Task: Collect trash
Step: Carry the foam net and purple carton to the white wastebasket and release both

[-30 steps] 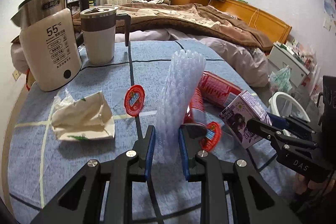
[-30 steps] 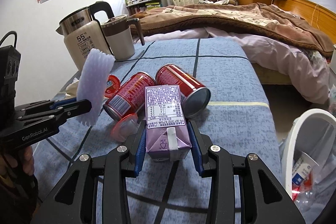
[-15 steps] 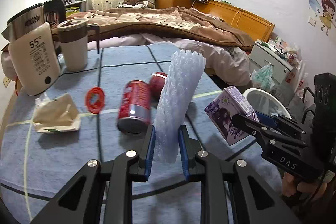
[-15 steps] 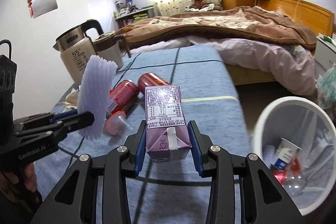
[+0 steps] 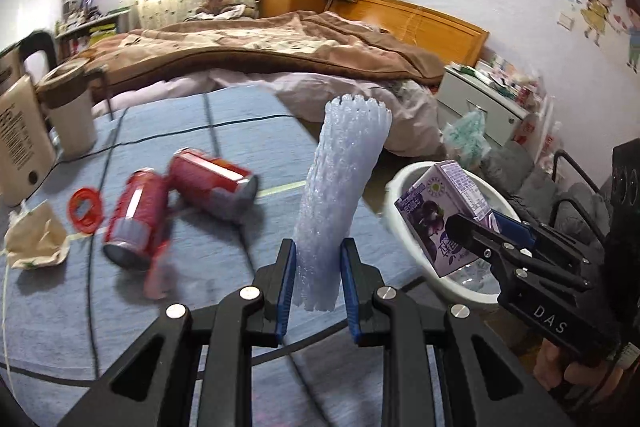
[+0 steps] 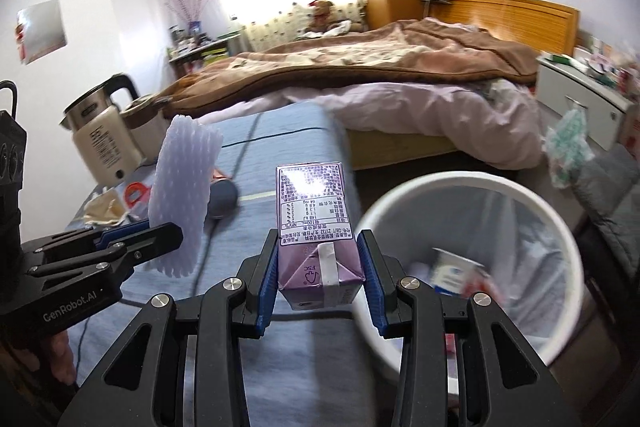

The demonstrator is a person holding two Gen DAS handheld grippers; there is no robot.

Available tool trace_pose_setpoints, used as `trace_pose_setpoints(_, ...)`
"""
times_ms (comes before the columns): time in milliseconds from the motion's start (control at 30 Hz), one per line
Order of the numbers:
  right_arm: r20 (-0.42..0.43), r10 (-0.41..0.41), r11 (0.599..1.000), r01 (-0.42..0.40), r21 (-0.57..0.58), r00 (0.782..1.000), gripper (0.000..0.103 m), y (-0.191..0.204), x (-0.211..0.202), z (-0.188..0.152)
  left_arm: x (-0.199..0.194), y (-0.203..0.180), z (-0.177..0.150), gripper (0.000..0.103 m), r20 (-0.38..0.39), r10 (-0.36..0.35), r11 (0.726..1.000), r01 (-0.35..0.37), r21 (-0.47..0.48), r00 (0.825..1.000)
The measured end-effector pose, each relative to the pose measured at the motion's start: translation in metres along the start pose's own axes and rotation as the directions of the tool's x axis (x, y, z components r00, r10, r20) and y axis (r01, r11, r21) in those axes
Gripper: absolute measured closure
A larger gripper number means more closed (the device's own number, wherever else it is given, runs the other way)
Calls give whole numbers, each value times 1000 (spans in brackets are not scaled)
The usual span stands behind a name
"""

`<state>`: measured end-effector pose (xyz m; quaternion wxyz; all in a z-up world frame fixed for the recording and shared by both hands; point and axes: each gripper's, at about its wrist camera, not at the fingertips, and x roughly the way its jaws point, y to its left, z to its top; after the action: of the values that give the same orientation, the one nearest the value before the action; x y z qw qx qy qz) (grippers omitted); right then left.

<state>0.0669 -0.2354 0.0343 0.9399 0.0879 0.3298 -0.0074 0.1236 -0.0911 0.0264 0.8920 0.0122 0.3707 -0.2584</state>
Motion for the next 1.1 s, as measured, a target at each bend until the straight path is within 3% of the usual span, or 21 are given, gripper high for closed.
trace_pose_setpoints(200,15,-98,994,97,44,995,64,-37,-18,-2,17,-43,6,79,-4,-13,998,13,68,1000)
trace_pose_setpoints(300,17,-145,987,144,66,989,64,-55,-26,-5,26,-60,9,79,-31,-83,994,85,67,996)
trace_pose_setpoints(533,15,-225,969,222,109,974,64,-90,-41,-12,44,-100,13,79,-49,-110,987,115,111,993)
trace_pose_setpoints(767,3,-269,954,266,141,963,64,-115,-46,-17,60,-123,12,79,-83,-138,981,148,124,987)
trace_pose_setpoints(1100,-29,-287,948,289,133,957,64,-123,-31,-21,81,-137,10,79,-115,-118,982,133,131,986)
